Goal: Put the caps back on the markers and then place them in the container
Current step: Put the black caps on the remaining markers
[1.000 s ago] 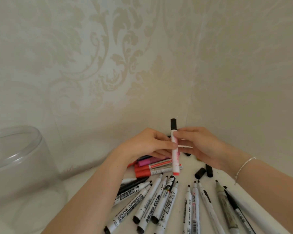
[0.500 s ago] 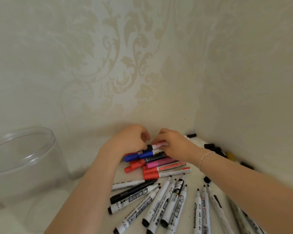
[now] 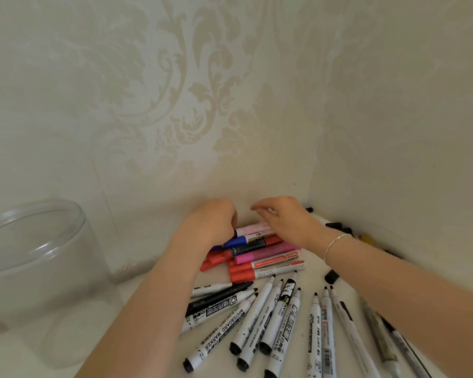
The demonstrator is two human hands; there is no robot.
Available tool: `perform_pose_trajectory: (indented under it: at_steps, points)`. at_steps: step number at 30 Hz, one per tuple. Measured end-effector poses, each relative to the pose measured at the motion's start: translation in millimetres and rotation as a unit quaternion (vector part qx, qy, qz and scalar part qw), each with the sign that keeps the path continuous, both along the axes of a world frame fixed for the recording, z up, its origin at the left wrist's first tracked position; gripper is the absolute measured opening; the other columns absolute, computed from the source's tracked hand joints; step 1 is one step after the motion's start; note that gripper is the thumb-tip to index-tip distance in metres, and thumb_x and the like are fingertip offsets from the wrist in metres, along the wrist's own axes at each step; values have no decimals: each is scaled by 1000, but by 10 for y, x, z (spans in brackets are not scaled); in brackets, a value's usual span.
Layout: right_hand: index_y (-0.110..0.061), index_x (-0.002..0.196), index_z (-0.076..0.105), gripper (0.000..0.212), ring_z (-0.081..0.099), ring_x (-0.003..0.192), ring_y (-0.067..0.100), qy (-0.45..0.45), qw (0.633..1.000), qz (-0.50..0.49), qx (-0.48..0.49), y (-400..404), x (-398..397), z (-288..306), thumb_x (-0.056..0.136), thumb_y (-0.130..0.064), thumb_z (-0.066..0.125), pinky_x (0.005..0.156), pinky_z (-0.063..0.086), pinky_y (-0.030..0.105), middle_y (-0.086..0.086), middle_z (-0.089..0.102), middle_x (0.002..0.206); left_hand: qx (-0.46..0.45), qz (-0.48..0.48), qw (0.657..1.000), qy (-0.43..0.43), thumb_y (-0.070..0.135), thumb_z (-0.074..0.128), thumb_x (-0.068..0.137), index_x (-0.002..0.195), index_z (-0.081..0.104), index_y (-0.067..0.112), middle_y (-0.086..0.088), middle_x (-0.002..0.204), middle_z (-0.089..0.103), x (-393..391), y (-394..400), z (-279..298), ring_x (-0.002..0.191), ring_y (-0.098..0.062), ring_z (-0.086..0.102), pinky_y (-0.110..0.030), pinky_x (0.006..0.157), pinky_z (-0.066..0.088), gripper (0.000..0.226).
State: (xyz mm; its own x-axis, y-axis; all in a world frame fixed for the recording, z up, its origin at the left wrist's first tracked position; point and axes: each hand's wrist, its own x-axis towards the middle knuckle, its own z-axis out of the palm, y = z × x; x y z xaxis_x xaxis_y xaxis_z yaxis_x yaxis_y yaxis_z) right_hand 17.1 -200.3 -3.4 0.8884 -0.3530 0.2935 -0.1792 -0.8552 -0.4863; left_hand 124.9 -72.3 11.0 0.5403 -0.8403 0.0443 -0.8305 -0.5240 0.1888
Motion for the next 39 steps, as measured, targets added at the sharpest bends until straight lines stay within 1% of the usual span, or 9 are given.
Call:
perform_pose_trajectory:
  at_steps: [5, 9, 12, 17, 25, 31, 34, 36, 39]
  points:
    - [-9, 100, 67, 25, 58, 82, 22, 23, 997, -67, -41, -93, -416, 405, 98, -18, 43, 71, 44, 31, 6, 65, 91, -54, -36, 997, 44, 11, 60, 88, 108, 70, 17, -2, 110, 69, -107, -2, 141, 102, -18, 63, -34, 93, 50, 23]
    - [-9, 94, 71, 24, 63, 81, 28, 115, 982, -122, -84, -116, -879, 474, 94, -21, 51, 75, 54, 37, 10, 70, 89, -73, -84, 992, 67, 13, 63, 86, 101, 72, 20, 2, 102, 71, -302, -35, 198, 96, -14, 65, -31, 92, 51, 19]
    - [-10, 91, 72, 17, 61, 65, 22, 185, 969, -160, -31, -132, -1199, 428, 91, -20, 59, 60, 51, 28, 8, 68, 82, -73, -116, 987, 82, 14, 64, 86, 101, 72, 21, 4, 100, 70, -502, -87, 179, 94, -10, 64, -27, 92, 50, 19]
    - [-21, 67, 61, 19, 59, 69, 18, 227, 954, -196, 1, -192, -1570, 319, 84, -21, 68, 53, 42, 21, 5, 64, 75, -46, -161, 982, 85, 19, 65, 85, 100, 72, 25, 9, 96, 69, -757, -171, 81, 89, -5, 63, -23, 88, 49, 18]
    - [-6, 96, 55, 23, 52, 64, 15, 338, 917, -187, 103, -48, -1915, 202, 87, -24, 65, 51, 44, 18, 7, 59, 81, -19, -169, 983, 69, 20, 65, 87, 103, 71, 25, 12, 92, 65, -894, -219, 14, 88, -4, 61, -17, 80, 45, 18]
    - [-1, 106, 65, 43, 63, 95, 28, 374, 909, -178, 45, 85, -1979, 107, 83, -37, 66, 73, 49, 30, 14, 66, 104, 7, -187, 978, 97, 27, 66, 88, 102, 70, 27, 12, 101, 68, -987, -266, -85, 90, -1, 61, -23, 89, 49, 15]
    - [-6, 73, 55, 32, 48, 60, 15, 394, 900, -189, 12, 112, -1947, -6, 83, -35, 64, 52, 33, 20, 3, 50, 66, 10, -187, 978, 94, 30, 65, 88, 100, 70, 30, 14, 99, 67, -995, -274, -111, 89, 0, 61, -22, 88, 48, 13]
    - [-15, 62, 36, 39, 37, 52, 11, 395, 896, -205, 10, 131, -1902, -49, 84, -32, 64, 48, 29, 20, -1, 39, 61, 12, -187, 978, 90, 32, 65, 89, 100, 70, 31, 15, 97, 65, -996, -276, -121, 88, 1, 60, -21, 87, 48, 13]
    - [-14, 61, 38, 37, 36, 51, 12, 383, 900, -209, 11, 80, -1854, -12, 83, -29, 63, 49, 32, 21, 0, 40, 60, -1, -179, 979, 94, 32, 63, 89, 100, 70, 30, 14, 97, 66, -990, -275, -131, 89, -1, 61, -22, 86, 49, 12]
